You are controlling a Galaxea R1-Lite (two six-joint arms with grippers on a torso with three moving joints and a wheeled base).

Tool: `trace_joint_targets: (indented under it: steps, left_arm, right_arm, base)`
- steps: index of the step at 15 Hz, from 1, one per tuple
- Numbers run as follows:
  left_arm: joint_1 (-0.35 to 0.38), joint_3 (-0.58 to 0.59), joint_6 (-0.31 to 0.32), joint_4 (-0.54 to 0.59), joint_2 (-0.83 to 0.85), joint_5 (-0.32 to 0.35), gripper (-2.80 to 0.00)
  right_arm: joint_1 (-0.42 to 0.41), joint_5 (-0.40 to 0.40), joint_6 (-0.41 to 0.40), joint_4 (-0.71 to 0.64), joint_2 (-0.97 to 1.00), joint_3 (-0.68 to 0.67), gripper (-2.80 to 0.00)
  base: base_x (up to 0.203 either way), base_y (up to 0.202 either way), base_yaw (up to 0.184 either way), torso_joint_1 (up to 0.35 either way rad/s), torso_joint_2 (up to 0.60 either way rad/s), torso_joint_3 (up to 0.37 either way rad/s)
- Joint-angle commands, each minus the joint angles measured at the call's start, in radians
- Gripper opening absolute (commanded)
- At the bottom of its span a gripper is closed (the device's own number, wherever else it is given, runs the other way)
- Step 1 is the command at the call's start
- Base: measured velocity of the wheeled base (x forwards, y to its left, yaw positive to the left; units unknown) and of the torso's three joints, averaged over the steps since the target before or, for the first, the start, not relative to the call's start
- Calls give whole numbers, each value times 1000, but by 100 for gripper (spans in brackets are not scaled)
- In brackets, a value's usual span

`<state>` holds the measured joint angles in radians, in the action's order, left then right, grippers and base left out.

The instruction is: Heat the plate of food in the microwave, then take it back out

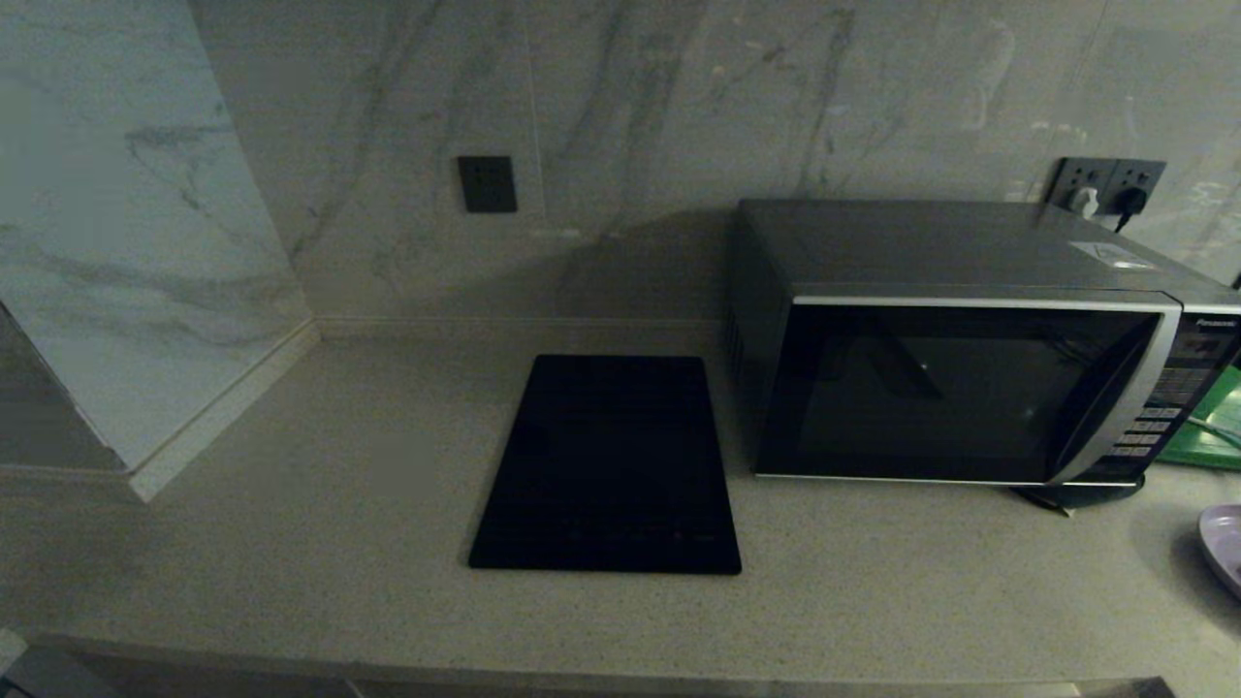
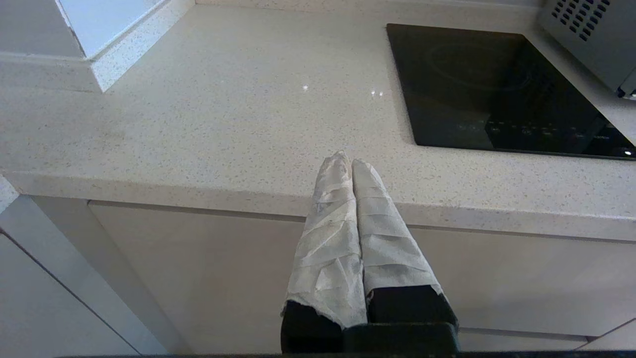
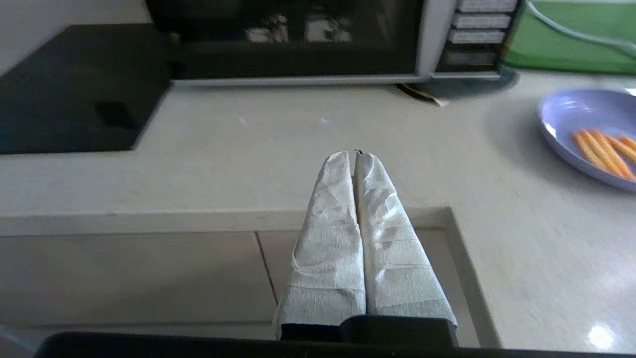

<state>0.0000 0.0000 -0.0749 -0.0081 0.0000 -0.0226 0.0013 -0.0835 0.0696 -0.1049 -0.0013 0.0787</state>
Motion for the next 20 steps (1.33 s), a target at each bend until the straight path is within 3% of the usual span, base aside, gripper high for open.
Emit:
trace_joint_targets:
  steps: [1,8,12,20]
  left_arm:
    - [0,0,0,-1,2,0,-280]
    - [0,0,0,-1,0,0,-280]
    - [0,0,0,-1,2,0,-280]
    - [0,0,0,-1,0,0,-280]
  right_arm:
    - [0,13,2,5,1,-17,-280]
    - [0,54,-30,64,1,-66,-280]
    - [0,35,65,102,1,-80,-280]
    - [0,34,72,103,1,-80,-280]
  base:
    - [0,0,0,0,0,0]
    - [0,0,0,0,0,0]
    - [0,0,0,0,0,0]
    - [0,0,0,0,0,0]
